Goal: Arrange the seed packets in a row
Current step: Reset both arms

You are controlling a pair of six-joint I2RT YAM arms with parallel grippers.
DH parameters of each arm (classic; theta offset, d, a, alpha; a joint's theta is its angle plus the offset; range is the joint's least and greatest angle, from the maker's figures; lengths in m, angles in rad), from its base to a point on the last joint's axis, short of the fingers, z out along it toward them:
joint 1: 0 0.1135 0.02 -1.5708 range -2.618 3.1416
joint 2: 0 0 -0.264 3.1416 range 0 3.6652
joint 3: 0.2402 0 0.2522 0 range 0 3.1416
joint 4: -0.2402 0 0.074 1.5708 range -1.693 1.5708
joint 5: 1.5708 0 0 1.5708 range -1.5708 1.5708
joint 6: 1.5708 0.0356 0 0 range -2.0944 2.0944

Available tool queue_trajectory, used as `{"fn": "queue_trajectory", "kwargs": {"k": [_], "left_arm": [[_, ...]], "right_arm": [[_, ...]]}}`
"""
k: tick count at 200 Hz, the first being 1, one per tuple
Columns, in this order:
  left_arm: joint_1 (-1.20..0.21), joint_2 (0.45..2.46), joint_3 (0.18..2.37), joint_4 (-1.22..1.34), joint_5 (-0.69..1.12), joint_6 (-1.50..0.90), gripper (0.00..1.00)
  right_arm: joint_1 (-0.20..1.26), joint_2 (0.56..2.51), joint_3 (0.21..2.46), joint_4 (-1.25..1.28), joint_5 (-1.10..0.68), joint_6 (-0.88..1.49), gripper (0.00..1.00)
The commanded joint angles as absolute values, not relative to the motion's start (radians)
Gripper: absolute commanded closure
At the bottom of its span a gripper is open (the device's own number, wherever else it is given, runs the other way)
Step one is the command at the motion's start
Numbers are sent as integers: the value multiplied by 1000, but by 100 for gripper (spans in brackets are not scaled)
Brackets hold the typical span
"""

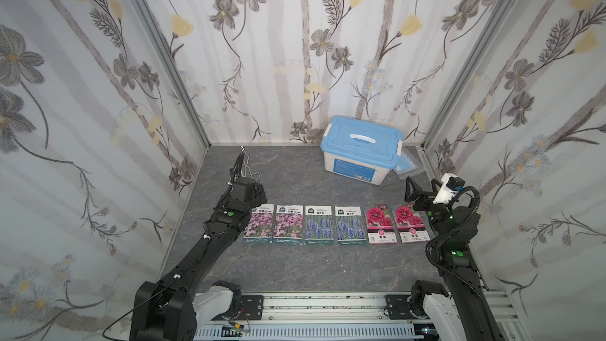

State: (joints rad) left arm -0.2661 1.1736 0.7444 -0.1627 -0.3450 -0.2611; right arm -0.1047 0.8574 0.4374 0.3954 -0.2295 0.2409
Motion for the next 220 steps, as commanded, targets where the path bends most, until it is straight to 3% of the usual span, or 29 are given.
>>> {"fn": "queue_trajectory", "kwargs": {"k": [1, 40, 76, 91, 129, 220], "left_arm": [[-240, 1255, 726, 3, -323, -92, 0], [-161, 1471, 749, 73, -278, -41, 0], [-129, 1516, 650, 351, -226, -82, 0], [-125, 1538, 655, 350, -222, -81, 0], [-124, 1501, 603, 420, -217, -38, 0], [-115, 1485, 354, 917, -199, 74, 0]], "right_arm": [[-103, 924, 448, 482, -216, 191, 0], [-103, 1051, 477, 477, -177, 149, 0], [-114, 1154, 483, 545, -110, 105, 0], [-116, 1192, 483, 587, -108, 96, 0], [-115, 1274, 408, 731, -98, 104, 0], [-113, 1333, 244, 1031, -36, 131, 0]]}}
